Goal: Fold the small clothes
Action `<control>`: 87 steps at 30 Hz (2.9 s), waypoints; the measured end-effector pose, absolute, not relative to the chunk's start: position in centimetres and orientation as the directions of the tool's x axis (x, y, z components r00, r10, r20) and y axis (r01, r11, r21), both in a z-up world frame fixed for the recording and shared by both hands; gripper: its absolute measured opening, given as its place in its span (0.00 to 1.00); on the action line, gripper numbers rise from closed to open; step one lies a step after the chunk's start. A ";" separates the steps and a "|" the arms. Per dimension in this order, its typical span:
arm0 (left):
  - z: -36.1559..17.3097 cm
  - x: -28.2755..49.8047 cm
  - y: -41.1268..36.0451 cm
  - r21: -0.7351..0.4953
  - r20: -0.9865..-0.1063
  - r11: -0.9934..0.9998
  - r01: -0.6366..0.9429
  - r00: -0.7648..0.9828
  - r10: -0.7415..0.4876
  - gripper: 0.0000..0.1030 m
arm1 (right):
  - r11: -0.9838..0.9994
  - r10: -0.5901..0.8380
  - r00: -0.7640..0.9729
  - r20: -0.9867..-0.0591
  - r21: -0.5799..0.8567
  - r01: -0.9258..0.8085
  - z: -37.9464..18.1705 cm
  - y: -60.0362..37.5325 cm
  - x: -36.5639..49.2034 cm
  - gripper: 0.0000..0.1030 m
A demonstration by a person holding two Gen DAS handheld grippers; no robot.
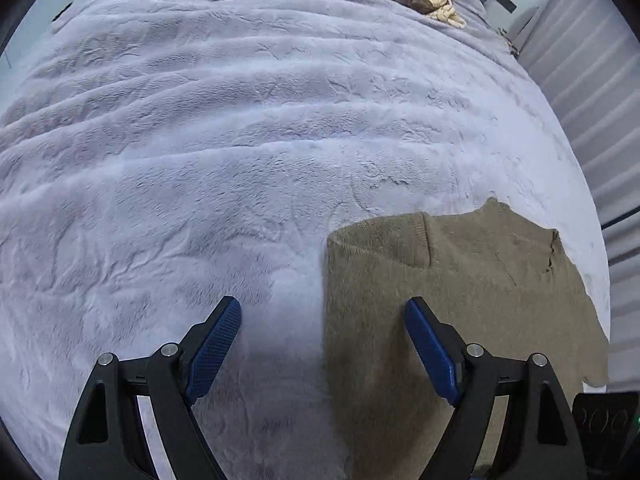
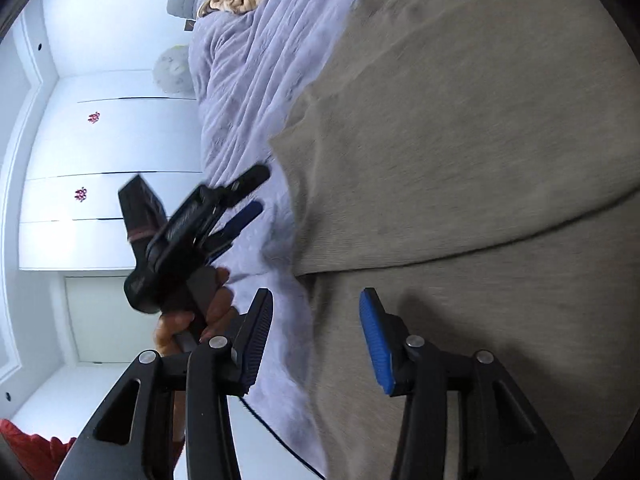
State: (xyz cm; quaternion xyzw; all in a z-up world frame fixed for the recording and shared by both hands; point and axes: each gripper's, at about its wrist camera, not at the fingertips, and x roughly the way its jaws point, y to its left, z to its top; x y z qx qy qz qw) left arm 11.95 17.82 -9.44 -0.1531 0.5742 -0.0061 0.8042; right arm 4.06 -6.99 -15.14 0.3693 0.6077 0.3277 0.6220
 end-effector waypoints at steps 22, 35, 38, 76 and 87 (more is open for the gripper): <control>-9.0 10.9 20.8 -0.138 -0.908 0.977 -0.162 0.415 -0.060 0.76 | 0.611 0.783 -0.038 -0.620 0.780 -0.138 -17.0 1.4 4.3 0.31; -7.9 6.7 16.2 -0.231 -0.904 0.956 -0.182 0.402 -0.143 0.88 | 0.750 0.560 0.342 -0.755 0.637 0.179 -11.0 -20.5 5.4 0.50; -8.6 6.3 15.0 -0.261 -0.910 0.940 -0.220 0.381 -0.164 0.88 | 0.681 0.509 0.408 -0.758 0.644 0.348 -12.4 -26.2 5.8 0.50; -8.9 4.9 -6.8 -0.080 -0.971 0.993 0.089 0.219 -0.098 0.88 | 0.640 0.529 0.420 -0.738 0.672 0.374 -12.7 -40.4 -1.4 0.55; -7.5 5.2 -13.7 -0.125 -0.963 0.976 0.177 0.217 -0.163 0.88 | 0.550 0.376 0.546 -0.749 0.654 0.519 -12.3 -49.5 -5.0 0.55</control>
